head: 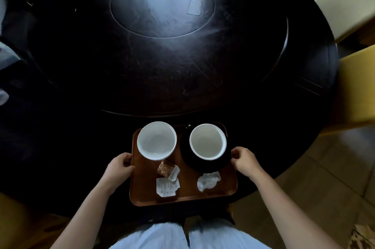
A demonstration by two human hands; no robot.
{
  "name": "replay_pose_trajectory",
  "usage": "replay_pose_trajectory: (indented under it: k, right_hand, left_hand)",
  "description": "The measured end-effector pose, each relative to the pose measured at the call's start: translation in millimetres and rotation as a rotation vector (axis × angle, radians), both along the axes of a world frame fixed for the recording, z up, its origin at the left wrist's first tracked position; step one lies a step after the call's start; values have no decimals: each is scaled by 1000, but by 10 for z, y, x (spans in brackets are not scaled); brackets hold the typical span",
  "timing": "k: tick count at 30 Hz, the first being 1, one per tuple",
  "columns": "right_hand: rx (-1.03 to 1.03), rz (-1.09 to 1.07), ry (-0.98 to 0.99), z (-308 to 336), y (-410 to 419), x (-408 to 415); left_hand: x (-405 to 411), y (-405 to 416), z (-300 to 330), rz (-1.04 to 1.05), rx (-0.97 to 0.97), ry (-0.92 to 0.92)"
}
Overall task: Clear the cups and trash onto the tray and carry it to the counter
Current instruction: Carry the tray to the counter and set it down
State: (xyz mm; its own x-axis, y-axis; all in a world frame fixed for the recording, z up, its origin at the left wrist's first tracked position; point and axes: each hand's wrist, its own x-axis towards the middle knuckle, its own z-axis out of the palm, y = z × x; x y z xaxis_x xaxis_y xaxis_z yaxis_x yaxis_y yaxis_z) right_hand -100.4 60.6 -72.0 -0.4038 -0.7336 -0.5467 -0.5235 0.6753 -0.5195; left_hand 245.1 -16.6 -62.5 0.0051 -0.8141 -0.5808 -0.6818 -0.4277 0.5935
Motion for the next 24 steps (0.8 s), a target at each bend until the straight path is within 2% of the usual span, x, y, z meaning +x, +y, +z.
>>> replay_pose_trajectory:
  k: [5,13,17,24]
  right_hand:
    - [-3,-7,-62,14,-30,-25]
    - [-139,-93,-131,142,170,0]
    - [-206,-134,-152,309,383,-46]
    - [-347,-329,-178,642,1037,-53]
  left_hand:
    - [70,-25,19,-35,4,104]
    - [92,-78,160,-64,-56,269]
    - [95,-168,221,-177,-52,340]
    - [-225,-319,384,-353,-13,429]
